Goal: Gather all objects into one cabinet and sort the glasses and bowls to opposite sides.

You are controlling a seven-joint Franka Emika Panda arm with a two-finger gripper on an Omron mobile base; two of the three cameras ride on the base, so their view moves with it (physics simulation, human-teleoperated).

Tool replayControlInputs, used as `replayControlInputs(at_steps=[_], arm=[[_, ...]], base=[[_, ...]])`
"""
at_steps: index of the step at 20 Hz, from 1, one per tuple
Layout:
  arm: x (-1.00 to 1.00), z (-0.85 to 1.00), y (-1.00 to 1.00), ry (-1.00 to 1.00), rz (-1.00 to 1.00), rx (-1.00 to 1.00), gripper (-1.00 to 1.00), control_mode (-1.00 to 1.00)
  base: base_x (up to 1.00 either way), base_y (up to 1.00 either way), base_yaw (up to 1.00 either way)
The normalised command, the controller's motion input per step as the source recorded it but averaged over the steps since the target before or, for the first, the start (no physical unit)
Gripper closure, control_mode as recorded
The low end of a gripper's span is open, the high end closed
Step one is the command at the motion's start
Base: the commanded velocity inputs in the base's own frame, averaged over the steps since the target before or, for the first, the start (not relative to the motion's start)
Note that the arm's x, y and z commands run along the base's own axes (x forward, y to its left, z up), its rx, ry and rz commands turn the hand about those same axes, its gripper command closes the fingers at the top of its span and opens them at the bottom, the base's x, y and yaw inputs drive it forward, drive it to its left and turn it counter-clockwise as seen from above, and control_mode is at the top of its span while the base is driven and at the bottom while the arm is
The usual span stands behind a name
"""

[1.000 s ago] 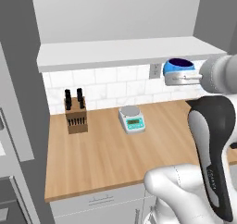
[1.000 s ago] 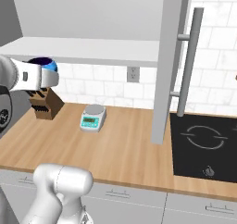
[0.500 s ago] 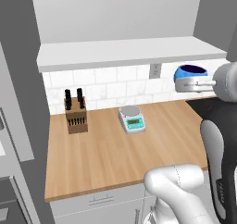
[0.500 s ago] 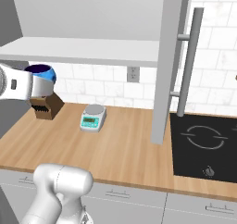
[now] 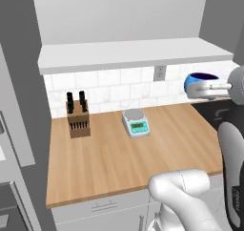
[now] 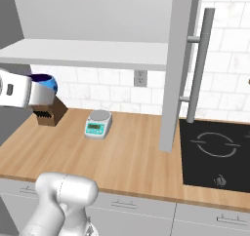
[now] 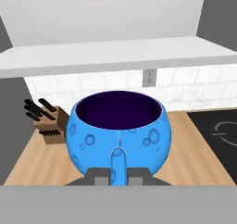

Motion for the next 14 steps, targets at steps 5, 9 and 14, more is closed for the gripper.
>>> replayControlInputs(at_steps=[5, 9, 14], arm=[[-0.14, 0.00, 0.00, 0.02, 0.00, 0.00, 1.00, 1.00], [0.00, 0.00, 0.00, 0.00, 0.00, 0.00, 1.00, 1.00], [0.00, 0.00, 0.00, 0.00, 0.00, 0.00, 1.00, 1.00]], base=[[-0.47, 0.00, 0.00], [-1.00, 0.00, -0.05], [-0.87, 0.02, -0.30]])
